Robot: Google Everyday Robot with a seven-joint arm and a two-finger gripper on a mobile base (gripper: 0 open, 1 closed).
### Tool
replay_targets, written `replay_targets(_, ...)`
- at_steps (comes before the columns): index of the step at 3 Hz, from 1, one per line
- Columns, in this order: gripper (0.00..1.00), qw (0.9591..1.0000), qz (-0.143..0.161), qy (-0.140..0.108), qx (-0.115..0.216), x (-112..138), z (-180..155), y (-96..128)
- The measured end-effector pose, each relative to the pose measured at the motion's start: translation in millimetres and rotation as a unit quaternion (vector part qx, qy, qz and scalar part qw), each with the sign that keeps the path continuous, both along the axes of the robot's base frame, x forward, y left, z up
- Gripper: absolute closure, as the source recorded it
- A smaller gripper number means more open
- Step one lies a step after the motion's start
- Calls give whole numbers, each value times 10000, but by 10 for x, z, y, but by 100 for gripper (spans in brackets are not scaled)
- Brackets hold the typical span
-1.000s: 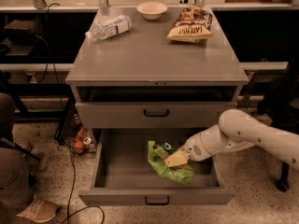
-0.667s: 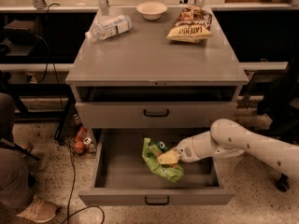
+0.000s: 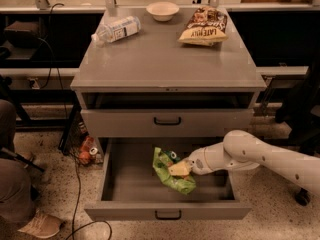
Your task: Place green rice chip bag into middle drawer
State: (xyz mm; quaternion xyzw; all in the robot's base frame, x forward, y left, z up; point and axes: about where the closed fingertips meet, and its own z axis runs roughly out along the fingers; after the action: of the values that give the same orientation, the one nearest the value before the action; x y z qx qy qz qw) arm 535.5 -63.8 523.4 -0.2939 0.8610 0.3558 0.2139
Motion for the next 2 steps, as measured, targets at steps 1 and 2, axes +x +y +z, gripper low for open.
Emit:
replay_targets(1,100,9986,-377,-159,-345,155,-258,-75)
replay_targets(2,100,9924,-970,-369,-665,438,-556,-234)
